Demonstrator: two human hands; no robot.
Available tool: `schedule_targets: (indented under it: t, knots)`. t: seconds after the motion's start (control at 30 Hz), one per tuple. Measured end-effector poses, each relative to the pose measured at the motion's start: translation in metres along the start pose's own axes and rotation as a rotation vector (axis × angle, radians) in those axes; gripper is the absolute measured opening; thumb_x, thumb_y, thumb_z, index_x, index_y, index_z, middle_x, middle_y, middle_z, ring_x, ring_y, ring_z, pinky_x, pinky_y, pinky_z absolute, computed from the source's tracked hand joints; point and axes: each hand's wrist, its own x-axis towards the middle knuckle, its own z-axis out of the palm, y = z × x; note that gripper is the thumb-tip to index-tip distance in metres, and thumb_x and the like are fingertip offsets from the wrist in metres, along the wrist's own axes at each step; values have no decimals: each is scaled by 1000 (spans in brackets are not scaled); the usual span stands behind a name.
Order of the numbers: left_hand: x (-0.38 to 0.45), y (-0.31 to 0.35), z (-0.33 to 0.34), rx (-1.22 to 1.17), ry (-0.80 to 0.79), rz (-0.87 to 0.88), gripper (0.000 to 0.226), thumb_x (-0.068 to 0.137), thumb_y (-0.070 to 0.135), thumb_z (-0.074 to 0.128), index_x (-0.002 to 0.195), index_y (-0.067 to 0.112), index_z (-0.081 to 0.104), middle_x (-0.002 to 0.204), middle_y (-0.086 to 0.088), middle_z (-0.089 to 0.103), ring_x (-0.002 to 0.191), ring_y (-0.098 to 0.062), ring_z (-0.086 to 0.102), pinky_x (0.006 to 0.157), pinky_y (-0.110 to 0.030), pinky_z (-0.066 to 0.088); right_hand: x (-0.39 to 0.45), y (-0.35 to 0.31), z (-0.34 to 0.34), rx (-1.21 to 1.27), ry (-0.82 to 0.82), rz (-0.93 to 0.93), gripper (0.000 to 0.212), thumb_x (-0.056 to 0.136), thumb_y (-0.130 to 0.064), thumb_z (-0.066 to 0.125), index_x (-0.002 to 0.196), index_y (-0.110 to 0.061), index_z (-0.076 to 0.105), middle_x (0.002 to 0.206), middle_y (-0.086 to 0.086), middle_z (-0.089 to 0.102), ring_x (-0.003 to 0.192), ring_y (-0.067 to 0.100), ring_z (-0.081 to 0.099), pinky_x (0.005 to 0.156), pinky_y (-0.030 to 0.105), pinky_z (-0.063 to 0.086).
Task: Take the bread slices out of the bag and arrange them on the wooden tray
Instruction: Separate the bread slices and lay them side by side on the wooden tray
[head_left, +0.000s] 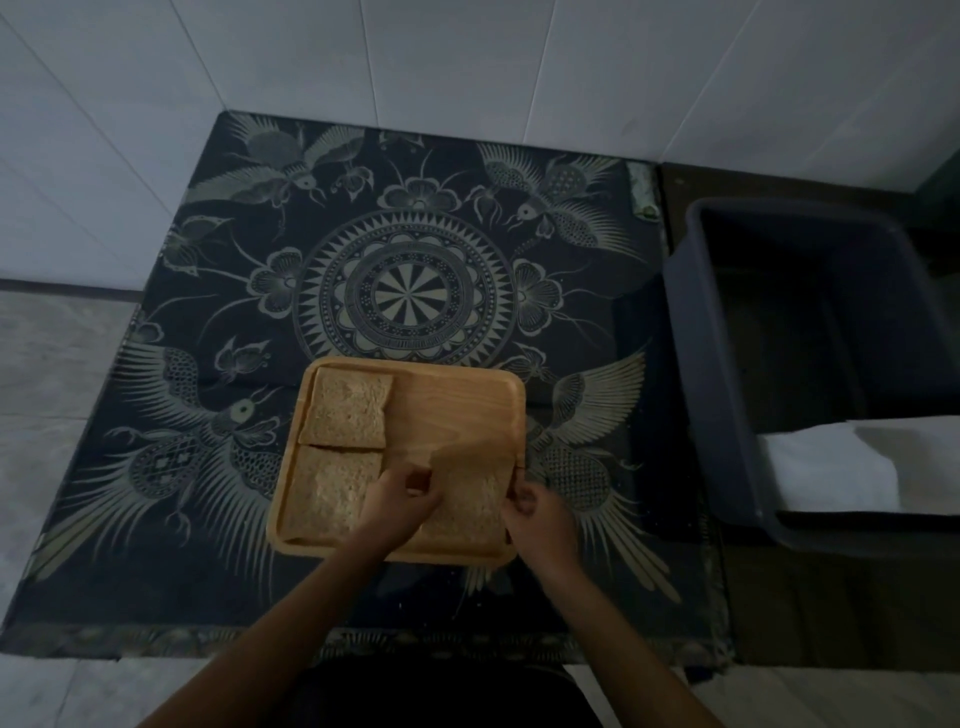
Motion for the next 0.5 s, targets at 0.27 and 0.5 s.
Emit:
schedule_targets:
  t: [0.27,0.5]
  knots:
    - [-6,-11,1,-69,-1,-80,19,77,26,76,95,23,72,90,-1,75,85,-24,73,76,-43,62,-5,1,4,-37,-30,-57,34,98,-30,68,127,-14,68,117,-2,74,92,5,61,74,19,46]
    - [-9,-18,-1,-93,-19,-96,23,76,33,75,98,26,75,91,2,77,84,-20,74,80,-46,63,-8,2,6,-62,-47,-63,35,97,-26,69,130,-13,66,122,0,73,94,4,59,80,19,45]
